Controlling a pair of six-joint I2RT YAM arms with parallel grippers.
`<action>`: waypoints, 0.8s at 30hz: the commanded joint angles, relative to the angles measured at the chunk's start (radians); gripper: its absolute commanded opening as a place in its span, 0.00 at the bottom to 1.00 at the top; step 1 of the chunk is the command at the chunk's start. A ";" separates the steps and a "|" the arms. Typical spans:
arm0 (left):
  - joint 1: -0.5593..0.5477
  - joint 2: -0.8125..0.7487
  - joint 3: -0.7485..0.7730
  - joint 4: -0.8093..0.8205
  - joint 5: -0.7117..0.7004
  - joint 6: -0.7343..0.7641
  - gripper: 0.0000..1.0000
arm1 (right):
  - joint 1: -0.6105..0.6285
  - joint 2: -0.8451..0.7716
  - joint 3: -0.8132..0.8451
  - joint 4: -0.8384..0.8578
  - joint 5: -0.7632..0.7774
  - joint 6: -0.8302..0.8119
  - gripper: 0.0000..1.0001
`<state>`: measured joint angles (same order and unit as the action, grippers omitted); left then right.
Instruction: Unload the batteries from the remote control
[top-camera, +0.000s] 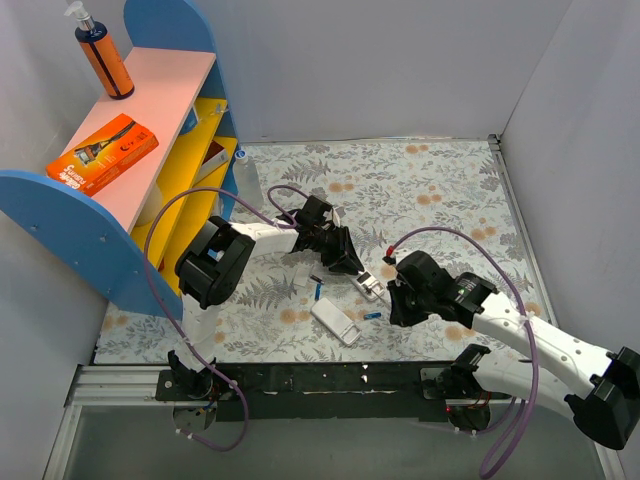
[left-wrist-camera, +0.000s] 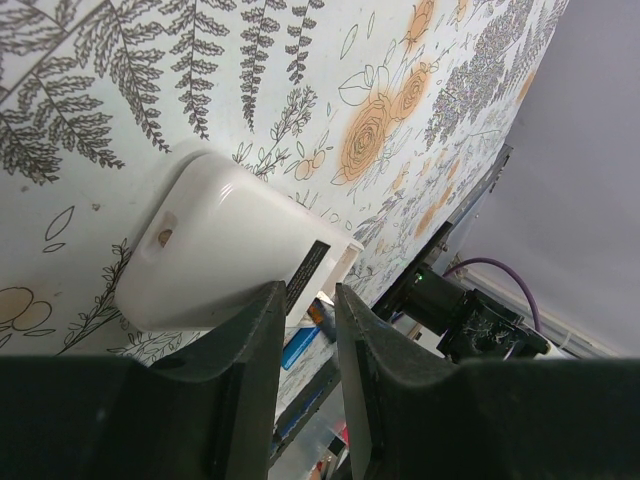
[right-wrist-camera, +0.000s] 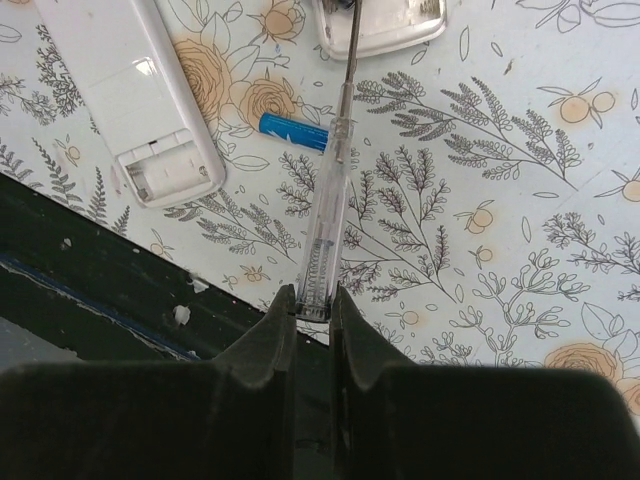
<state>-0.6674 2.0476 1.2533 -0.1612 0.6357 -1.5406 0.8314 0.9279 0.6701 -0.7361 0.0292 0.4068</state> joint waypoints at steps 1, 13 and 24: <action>0.000 -0.006 -0.026 -0.080 -0.084 0.036 0.28 | 0.003 -0.021 0.049 0.073 0.029 -0.023 0.01; 0.000 -0.004 -0.028 -0.080 -0.083 0.042 0.28 | 0.003 0.023 0.052 0.081 -0.058 -0.033 0.01; 0.000 0.006 -0.032 -0.080 -0.088 0.040 0.28 | 0.002 0.019 0.092 -0.012 -0.153 -0.031 0.01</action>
<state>-0.6674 2.0476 1.2533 -0.1627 0.6361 -1.5394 0.8314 0.9527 0.6956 -0.7414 -0.0505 0.3885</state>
